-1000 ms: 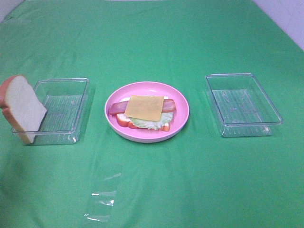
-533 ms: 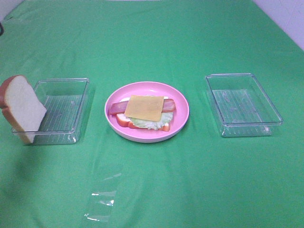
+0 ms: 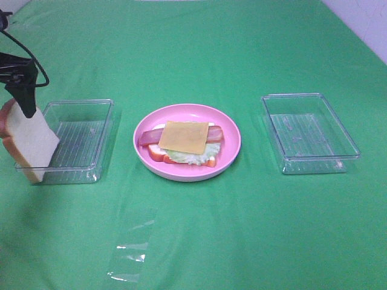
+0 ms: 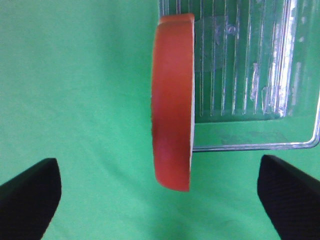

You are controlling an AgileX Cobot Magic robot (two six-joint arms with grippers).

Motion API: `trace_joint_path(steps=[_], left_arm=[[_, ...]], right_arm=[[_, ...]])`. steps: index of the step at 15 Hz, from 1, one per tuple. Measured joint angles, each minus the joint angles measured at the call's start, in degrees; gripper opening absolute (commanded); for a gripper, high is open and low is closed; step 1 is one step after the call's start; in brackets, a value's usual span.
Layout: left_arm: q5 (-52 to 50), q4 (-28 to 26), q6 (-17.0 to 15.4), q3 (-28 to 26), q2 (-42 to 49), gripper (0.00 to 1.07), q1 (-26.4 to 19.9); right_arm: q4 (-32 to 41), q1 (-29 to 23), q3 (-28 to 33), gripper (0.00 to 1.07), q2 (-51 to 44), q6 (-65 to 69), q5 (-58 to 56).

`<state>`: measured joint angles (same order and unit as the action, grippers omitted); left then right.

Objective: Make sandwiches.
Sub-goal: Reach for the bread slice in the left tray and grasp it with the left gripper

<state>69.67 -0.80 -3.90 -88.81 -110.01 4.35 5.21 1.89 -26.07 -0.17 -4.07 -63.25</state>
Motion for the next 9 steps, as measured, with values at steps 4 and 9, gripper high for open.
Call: trace_joint_path(steps=[4, 9], left_arm=[[-2.7, -0.3, -0.1, 0.0, -4.6, 1.02, 2.2], [-2.8, -0.4, -0.1, 0.0, -7.3, 0.99, 2.3]], right_arm=[[0.1, 0.0, 0.0, 0.98, 0.0, 0.0, 0.0], [0.1, 0.0, 0.0, 0.98, 0.0, 0.0, 0.0]])
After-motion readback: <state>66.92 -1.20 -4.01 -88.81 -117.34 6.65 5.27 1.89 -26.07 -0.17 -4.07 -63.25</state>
